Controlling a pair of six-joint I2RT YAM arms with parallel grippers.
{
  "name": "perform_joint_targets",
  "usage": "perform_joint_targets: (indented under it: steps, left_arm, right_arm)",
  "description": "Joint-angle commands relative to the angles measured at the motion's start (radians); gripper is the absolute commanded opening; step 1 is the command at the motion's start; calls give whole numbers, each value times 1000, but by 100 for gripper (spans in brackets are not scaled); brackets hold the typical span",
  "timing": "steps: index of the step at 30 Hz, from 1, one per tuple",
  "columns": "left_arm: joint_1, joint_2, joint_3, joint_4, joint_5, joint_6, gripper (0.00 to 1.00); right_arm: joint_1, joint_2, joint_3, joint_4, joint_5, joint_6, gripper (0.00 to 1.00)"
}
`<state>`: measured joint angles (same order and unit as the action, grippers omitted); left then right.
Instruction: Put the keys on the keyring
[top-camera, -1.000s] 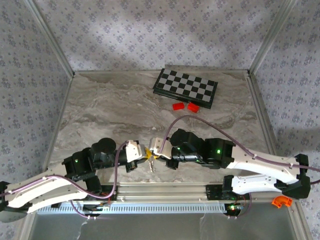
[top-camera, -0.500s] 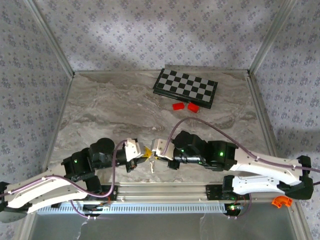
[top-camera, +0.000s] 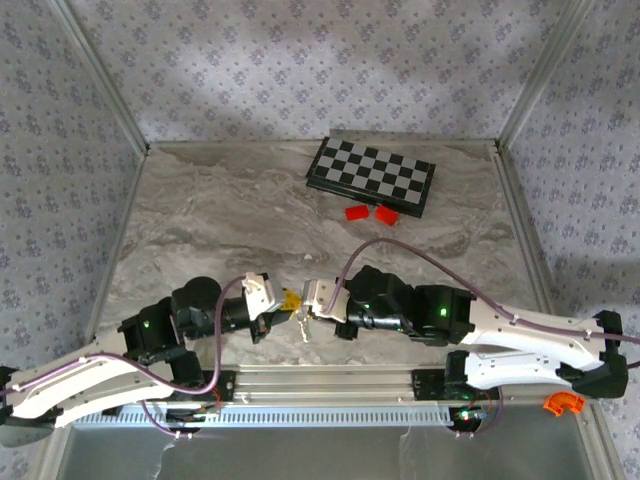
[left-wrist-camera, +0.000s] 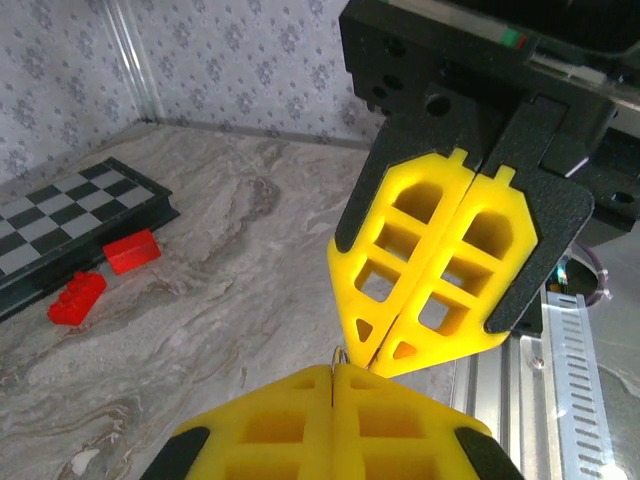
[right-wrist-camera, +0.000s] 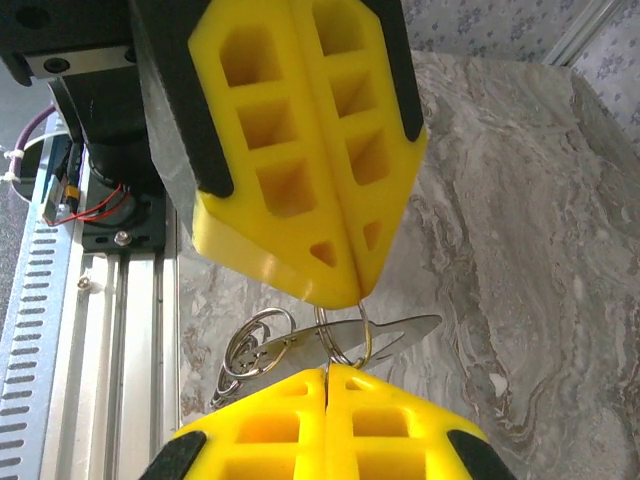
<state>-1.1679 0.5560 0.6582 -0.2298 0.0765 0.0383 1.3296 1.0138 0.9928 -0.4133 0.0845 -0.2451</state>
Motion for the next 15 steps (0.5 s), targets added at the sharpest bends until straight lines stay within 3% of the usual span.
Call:
perform_joint_targets:
  steps: [1, 4, 10, 15]
  left_arm:
    - [-4, -57, -14, 135, -38, -18, 0]
    - [-5, -84, -45, 161, -58, -13, 0]
    - [-5, -105, -102, 246, -48, -10, 0]
    - [-5, -140, -138, 299, -19, -1, 0]
  right_arm:
    - [8, -26, -26, -23, 23, 7, 0]
    - [6, -46, -41, -1, 24, 16, 4]
    - [-3, -61, -41, 27, -10, 42, 25]
    - [-17, -98, -33, 10, -74, 80, 31]
